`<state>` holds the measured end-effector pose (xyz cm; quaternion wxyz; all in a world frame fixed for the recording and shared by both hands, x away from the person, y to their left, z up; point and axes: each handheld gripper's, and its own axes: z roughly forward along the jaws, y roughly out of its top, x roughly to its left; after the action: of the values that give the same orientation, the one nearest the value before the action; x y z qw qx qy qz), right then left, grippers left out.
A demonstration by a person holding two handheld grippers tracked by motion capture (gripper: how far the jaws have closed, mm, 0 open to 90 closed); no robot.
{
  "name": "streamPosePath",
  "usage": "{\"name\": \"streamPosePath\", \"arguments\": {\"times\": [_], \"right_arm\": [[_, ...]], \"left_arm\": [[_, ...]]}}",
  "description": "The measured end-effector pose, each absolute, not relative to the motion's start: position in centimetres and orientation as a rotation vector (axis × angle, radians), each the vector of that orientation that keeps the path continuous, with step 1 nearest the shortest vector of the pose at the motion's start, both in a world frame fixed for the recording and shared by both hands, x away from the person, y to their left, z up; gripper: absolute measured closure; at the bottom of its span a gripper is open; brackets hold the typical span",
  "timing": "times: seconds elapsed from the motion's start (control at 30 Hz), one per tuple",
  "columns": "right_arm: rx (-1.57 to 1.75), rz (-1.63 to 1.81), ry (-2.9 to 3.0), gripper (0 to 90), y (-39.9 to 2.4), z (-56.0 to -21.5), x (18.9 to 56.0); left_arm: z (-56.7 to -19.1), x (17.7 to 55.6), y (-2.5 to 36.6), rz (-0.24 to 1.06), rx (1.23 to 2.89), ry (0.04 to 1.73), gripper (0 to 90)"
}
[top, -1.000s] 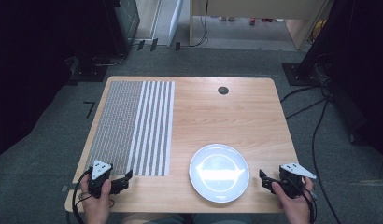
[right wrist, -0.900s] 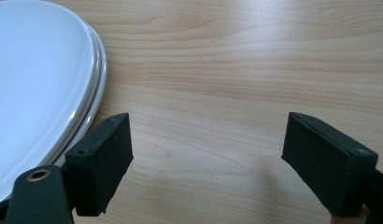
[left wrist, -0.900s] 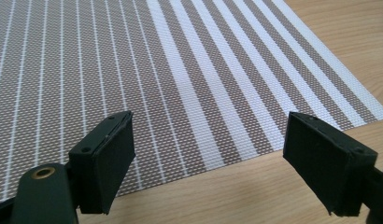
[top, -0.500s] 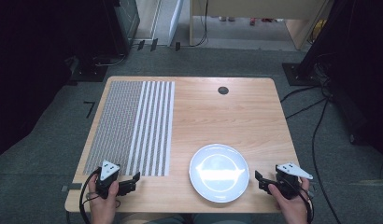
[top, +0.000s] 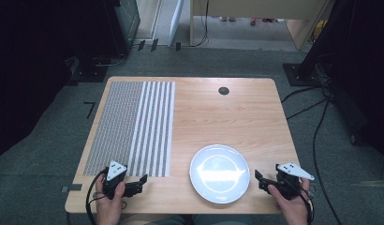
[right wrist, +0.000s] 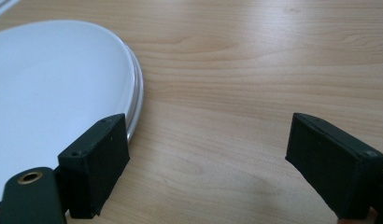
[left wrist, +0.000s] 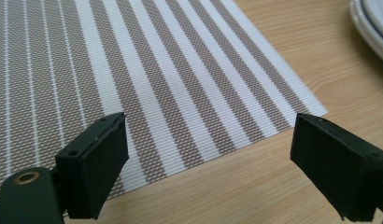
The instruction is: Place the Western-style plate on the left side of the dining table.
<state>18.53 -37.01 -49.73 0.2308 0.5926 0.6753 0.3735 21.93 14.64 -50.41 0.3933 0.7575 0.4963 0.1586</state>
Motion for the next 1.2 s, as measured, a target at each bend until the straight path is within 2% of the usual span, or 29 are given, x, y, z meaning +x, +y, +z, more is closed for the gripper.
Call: {"name": "streamPosePath", "arguments": {"times": [0.2,0.43,0.53,0.9,1.07,1.2], "right_arm": [[1.662,1.053,1.865,13.3,-36.8,-47.9,19.6],[1.633,1.068,1.868,14.0,-35.6,-46.1,20.5],[1.633,1.103,1.838,23.5,-35.0,-46.1,20.9],[1.618,1.102,1.799,29.1,-34.0,-48.0,20.6],[1.629,1.152,1.792,41.7,-34.1,-49.1,19.8],[1.614,1.174,1.805,44.6,-33.9,-49.4,19.7]], "left_arm": [[-48.9,22.9,13.7,0.307,1.882,1.245,11.3],[-47.8,23.5,12.0,0.322,1.893,1.201,11.2],[-47.5,23.8,10.2,0.311,1.907,1.176,11.2],[-47.6,24.4,5.0,0.217,1.857,1.132,10.8],[-49.0,23.7,3.8,0.199,1.882,1.120,10.8],[-49.8,23.2,3.3,0.168,1.895,1.074,10.8]]}}
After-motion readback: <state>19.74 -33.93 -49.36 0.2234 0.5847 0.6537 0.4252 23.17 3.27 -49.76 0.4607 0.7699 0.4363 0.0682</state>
